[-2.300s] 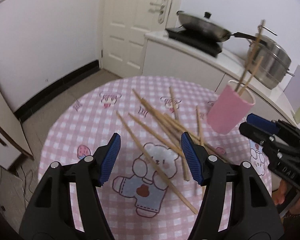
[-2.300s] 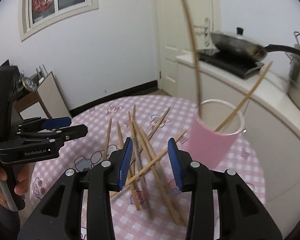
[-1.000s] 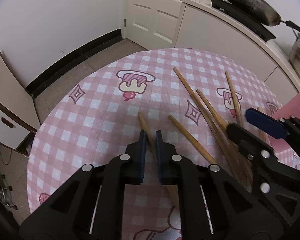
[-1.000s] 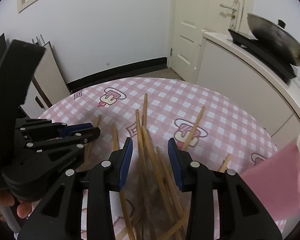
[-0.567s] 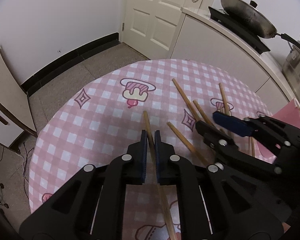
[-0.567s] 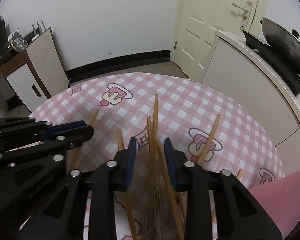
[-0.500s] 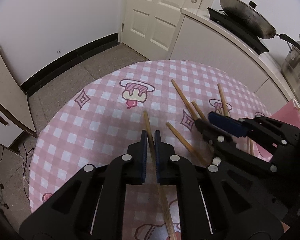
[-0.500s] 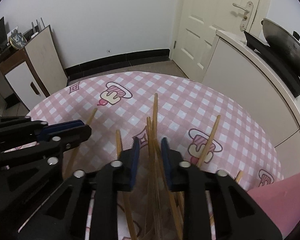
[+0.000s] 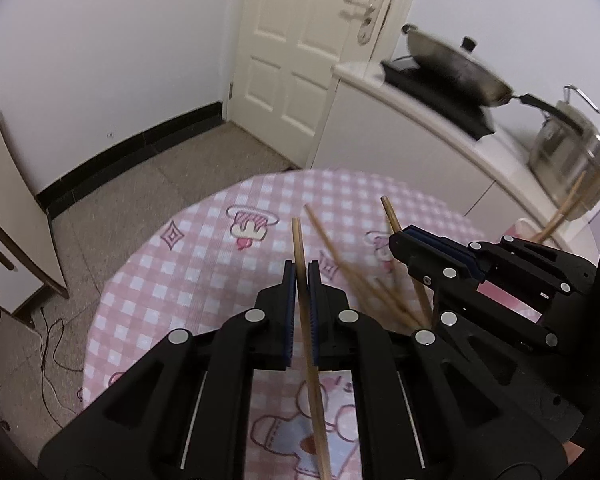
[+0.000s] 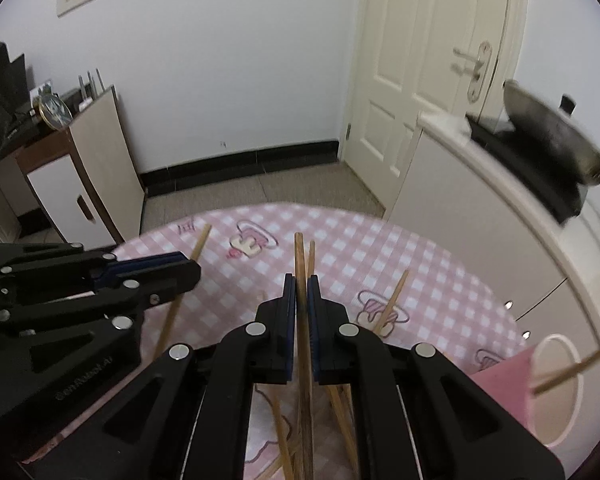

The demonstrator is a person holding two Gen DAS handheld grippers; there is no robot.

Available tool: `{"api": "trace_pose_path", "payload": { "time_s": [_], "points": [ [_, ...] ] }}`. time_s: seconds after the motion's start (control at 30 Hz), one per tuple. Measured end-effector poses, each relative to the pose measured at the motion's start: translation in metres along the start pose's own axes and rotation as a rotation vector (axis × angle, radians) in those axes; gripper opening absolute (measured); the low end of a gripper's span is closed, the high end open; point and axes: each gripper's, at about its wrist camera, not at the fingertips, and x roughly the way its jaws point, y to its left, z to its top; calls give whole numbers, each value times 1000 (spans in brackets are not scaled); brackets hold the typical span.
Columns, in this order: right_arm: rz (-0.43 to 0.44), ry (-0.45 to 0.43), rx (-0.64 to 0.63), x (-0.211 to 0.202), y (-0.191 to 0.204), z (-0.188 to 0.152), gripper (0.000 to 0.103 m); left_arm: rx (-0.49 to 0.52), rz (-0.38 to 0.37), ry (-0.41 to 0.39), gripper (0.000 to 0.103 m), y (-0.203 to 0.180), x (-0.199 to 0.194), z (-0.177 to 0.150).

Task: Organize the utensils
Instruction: 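Lift the chopstick upright with the left tool and carry it over the pink cup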

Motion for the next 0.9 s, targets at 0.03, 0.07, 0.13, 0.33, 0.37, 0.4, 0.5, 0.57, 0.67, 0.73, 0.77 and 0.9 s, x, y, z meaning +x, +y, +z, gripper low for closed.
{"api": "trace_pose_path", "payload": {
  "time_s": [0.03,0.07,0.13,0.33,0.37,0.4,0.5,0.57,0.67,0.73,0.77,0.9],
  "points": [
    [0,-11,0,-5,1,1,4,3,-4,-13,6,-2,-7,0],
    [-2,-25,-2,-12,1,2,4,6,-8,-24,6,-5,-13,1],
    [-1,-53,-6,-28,3,4,4,16,-17,-49,6,-11,-27,2],
    [-3,-138,-12,-79,5,8,4,51,-55,-130,6,-29,-73,3],
    [-3,-150,-11,-87,5,8,4,57,-59,-143,6,-33,-80,2],
    [-5,-158,-10,-93,6,8,4,64,-63,-154,5,-38,-86,2],
    [-15,-185,-6,-112,5,6,4,74,-79,-182,5,-47,-99,0],
    [-19,-202,0,-124,2,5,4,83,-91,-205,5,-54,-111,-1],
    [-32,-225,7,-142,-4,3,4,94,-107,-234,5,-61,-126,-2],
    [-37,-241,12,-152,-8,2,4,99,-118,-256,5,-66,-136,-1],
    [-39,-251,15,-159,-10,1,4,103,-123,-266,5,-68,-140,-1],
    [-43,-281,30,-182,-19,-1,4,108,-157,-298,5,-80,-152,2]
  ]
}}
